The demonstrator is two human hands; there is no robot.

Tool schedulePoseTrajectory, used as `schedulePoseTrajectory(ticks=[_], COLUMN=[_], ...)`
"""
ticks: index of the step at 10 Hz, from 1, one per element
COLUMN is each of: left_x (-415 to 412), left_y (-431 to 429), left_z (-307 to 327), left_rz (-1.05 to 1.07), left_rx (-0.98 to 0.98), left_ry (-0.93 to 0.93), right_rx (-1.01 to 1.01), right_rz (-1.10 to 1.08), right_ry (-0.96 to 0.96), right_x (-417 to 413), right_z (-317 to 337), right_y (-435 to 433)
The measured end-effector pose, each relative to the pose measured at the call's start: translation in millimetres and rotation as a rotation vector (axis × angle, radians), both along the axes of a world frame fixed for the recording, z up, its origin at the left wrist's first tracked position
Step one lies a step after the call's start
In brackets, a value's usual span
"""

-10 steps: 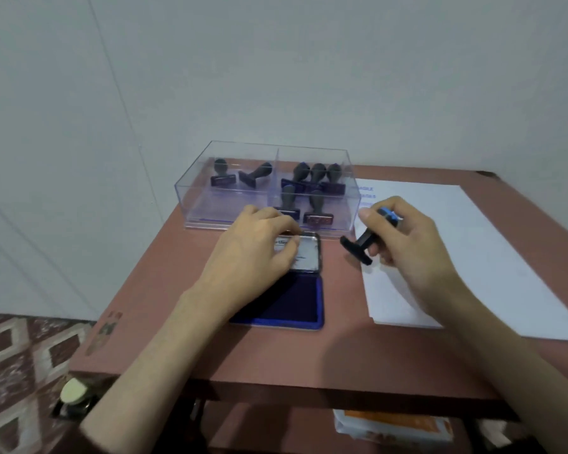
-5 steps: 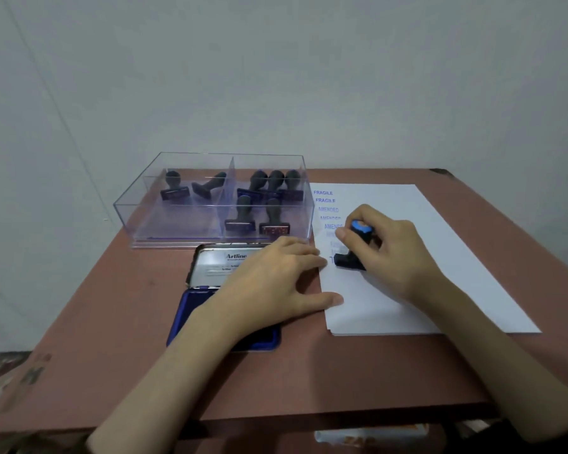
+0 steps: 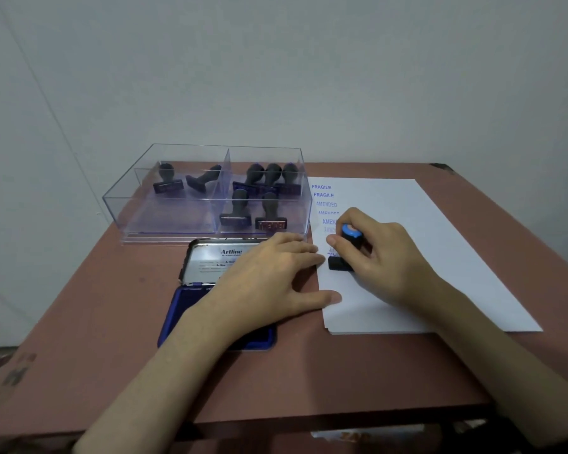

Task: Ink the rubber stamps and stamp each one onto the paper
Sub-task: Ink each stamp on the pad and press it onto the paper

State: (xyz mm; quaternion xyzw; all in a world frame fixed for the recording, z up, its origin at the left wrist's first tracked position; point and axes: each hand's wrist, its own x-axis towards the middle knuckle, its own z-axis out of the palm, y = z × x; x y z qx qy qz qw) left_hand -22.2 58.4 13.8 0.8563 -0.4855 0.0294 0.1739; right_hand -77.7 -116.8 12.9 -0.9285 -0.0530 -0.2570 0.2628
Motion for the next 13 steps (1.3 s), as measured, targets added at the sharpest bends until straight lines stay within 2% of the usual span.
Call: schedulePoseTrajectory(ticks=[4, 10, 11, 12, 13], left_x=[0.9, 1.0, 1.1, 0.9, 2.4], left_y=[-0.8, -1.9, -1.4, -1.2, -0.9], left_z=[1.8, 0.8, 0.8, 0.9, 0.2], left_rz=[-0.003, 0.007, 0.009, 0.005, 0.003], left_rx=[0.028, 0.026, 0.024, 0.017, 0.008], left_ry=[-0.005, -0.005, -0.005, -0.001, 0.002], right_rx=[-0.132, -0.062, -0.015, 0.172, 0.491], right_rz=[0.005, 0.015, 0.007, -0.027, -0.083], right_ry=[-0.036, -0.016, -0.003, 0.012, -0.008], right_x=[0.1, -0.5, -1.5, -3.4, -2.9], right_z=[-5.4, -2.6, -1.9, -1.3, 3.3], right_y=[1.3, 2.2, 2.9, 0.0, -4.9])
